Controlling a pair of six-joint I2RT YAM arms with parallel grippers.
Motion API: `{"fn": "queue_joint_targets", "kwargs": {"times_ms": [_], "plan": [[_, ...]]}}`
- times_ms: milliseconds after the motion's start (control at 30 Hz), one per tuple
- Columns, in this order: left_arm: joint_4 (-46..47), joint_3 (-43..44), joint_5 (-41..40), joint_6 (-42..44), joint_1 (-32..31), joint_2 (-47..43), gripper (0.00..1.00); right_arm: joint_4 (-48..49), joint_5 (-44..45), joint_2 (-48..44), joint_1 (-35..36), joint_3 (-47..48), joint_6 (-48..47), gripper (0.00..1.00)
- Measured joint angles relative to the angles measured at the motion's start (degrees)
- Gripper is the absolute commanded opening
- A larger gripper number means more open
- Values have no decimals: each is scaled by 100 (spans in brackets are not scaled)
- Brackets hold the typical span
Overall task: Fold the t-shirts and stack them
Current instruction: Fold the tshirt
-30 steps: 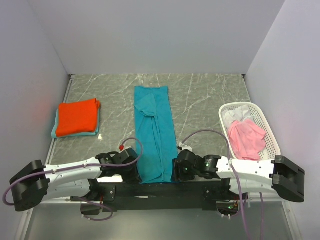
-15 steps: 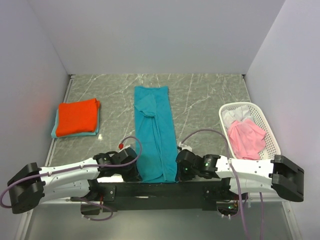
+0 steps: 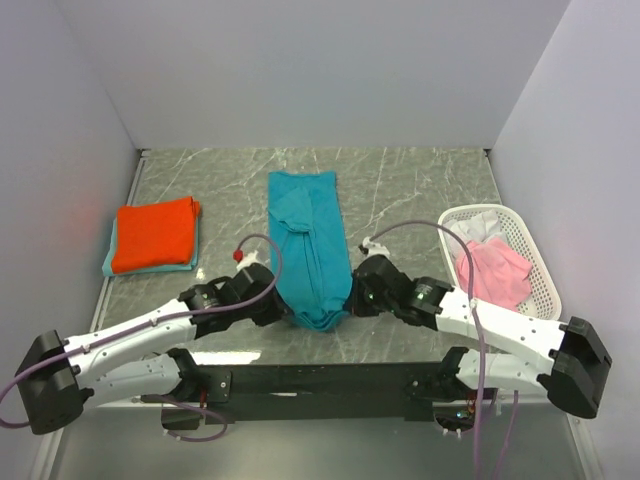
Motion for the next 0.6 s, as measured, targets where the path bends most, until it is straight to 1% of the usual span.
{"fn": "queue_joint_targets", "kwargs": {"times_ms": [300, 467, 600], "plan": [[269, 319, -48, 772, 1134, 203, 1, 66, 0, 802, -605, 1217, -610, 0], [514, 560, 205, 1246, 1788, 686, 1, 85, -111, 1344, -970, 1676, -857, 0], [664, 909, 402, 1545, 2149, 1143, 1, 94, -216, 1753, -1207, 2120, -1036, 0]]}}
